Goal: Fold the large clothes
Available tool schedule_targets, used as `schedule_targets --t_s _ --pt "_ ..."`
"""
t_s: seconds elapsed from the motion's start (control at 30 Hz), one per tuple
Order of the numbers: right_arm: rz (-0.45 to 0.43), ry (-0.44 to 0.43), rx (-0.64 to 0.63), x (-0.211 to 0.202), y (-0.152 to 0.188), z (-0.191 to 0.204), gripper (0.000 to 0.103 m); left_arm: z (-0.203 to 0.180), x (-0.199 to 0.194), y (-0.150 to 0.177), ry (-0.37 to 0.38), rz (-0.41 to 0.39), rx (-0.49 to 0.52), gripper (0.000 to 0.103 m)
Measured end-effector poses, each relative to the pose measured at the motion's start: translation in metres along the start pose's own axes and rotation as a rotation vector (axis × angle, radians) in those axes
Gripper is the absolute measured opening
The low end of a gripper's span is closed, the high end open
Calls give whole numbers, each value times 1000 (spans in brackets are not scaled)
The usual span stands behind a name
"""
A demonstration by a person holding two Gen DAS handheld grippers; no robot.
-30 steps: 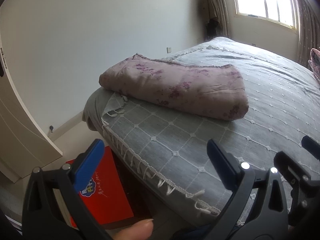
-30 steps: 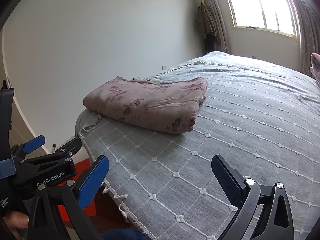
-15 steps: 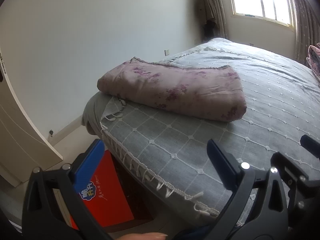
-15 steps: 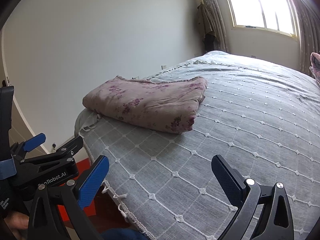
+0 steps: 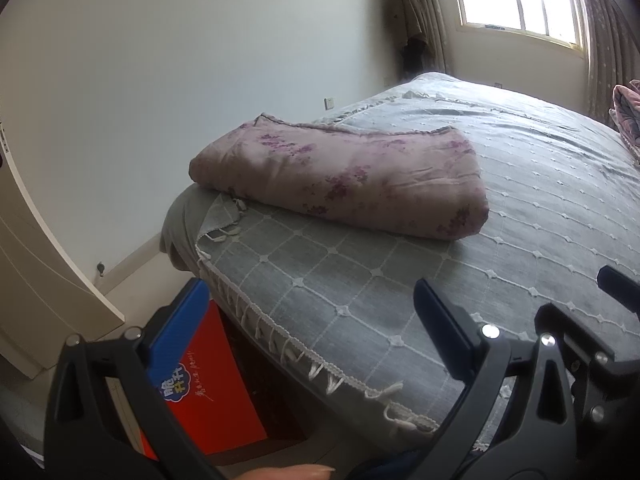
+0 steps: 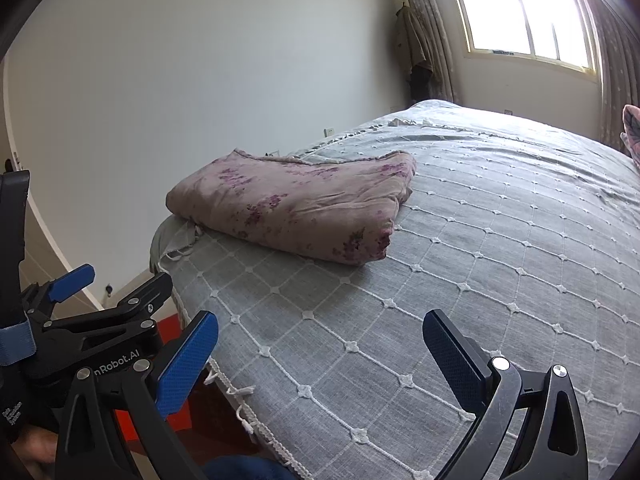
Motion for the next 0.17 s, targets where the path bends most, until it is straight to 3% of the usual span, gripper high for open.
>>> schedule_targets --t_s 0.17 --pt "4 0 3 2 0 -1 103 1 0 0 0 0 0 102"
Point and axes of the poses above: each gripper's, at about its wrist camera, not at the fingertips, and x roughly the way its jaws point, z to its left, y to its underside, the point moved 7 cm from there along x, roughly the way its jaws point, and after that the axes turned 3 degrees about -y, right-handed, at the moved point
